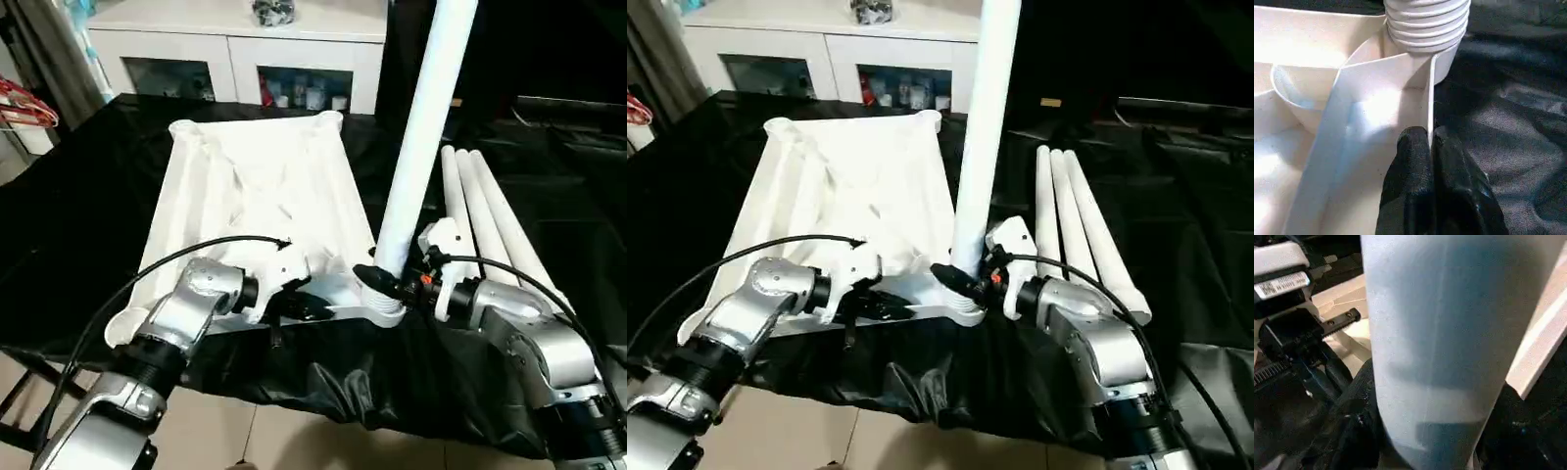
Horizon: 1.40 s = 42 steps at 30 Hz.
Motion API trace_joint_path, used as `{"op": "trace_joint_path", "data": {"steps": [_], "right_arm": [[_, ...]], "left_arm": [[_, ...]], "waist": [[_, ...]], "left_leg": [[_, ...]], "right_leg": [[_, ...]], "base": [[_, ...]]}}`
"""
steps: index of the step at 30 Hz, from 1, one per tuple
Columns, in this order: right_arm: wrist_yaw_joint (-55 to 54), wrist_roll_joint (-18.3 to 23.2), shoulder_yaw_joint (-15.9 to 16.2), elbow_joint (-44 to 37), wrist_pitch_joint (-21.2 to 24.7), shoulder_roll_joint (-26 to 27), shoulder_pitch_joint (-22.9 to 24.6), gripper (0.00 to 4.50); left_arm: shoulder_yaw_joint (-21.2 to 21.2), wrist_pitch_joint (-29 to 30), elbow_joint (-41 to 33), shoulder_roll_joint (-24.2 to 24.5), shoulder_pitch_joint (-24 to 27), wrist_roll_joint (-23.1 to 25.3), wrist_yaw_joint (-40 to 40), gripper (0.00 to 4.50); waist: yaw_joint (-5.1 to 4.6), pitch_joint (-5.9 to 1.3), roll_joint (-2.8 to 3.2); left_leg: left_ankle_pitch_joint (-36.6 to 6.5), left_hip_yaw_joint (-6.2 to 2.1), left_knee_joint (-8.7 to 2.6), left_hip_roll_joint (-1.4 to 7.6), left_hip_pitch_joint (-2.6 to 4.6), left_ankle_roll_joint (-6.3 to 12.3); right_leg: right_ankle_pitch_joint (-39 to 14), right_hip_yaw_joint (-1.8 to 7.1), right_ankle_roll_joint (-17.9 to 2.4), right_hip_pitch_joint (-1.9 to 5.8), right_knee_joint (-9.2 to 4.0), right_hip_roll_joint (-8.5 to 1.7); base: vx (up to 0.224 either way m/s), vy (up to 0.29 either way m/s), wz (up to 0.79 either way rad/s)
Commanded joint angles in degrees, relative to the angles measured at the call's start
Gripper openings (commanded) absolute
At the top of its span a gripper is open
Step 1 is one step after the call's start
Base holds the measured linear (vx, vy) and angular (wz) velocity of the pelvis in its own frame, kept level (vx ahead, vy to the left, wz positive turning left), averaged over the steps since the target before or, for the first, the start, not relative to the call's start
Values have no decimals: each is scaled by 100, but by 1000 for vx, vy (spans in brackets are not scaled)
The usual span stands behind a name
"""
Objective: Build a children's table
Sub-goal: Insert table leg to table base
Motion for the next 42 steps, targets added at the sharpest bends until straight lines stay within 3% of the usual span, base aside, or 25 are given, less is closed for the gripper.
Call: {"op": "trace_joint_path", "data": {"steps": [1,11,16,20,22,26,32,39,42], "right_arm": [[-9,-132,46,190,104,-47,87,194],[-117,-192,-51,613,-97,86,36,194],[-131,-128,-137,792,-206,149,126,194],[-251,109,-477,972,-277,338,198,194],[-428,405,-870,1164,-407,575,255,194],[-630,610,-1197,1352,-680,801,387,194],[-649,622,-1259,1139,-1051,1045,779,194],[-767,312,-1084,795,-1637,1122,1105,194],[-828,266,-1042,641,-1661,1127,1140,194]], "left_arm": [[272,-116,-104,-71,14,-396,19,0],[203,-135,-64,-67,-35,-307,-81,0],[104,-249,48,-33,-78,-104,-16,0],[118,-273,94,-57,-131,-65,74,0],[139,-275,150,-94,-178,-45,159,0],[169,-306,227,-149,-233,-35,251,0],[204,-423,434,-235,-365,30,426,0],[232,-564,653,-315,-515,87,558,0],[243,-588,704,-347,-549,95,576,0]], "waist": [[3,-310,-116],[-8,-315,-86],[-16,-300,-89],[-13,-300,-84],[-15,-295,-83],[-14,-295,-72],[40,-288,-34],[53,-278,-56],[57,-270,-68]], "left_leg": [[-731,4,-429,124,-16,212],[-775,5,-425,123,-9,225],[-925,4,-442,129,-3,200],[-1020,1,-454,135,4,168],[-1073,-2,-464,142,6,157],[-1106,3,-470,141,10,147],[-1155,4,-484,143,14,143],[-1285,4,-520,141,7,122],[-1329,1,-534,143,13,127]], "right_leg": [[-620,130,-1281,242,-395,-244],[-463,127,-1375,243,-390,-241],[-659,128,-1369,234,-415,-249],[-825,133,-1350,226,-429,-258],[-859,133,-1360,216,-436,-262],[-865,131,-1374,201,-445,-262],[-874,136,-1293,197,-469,-264],[-1233,126,-1147,190,-508,-274],[-1396,129,-1054,171,-526,-274]], "base": [[0,0,0],[0,0,0],[0,0,0],[0,0,0],[0,0,0],[0,0,0],[0,0,0],[0,0,0],[0,0,0]]}}
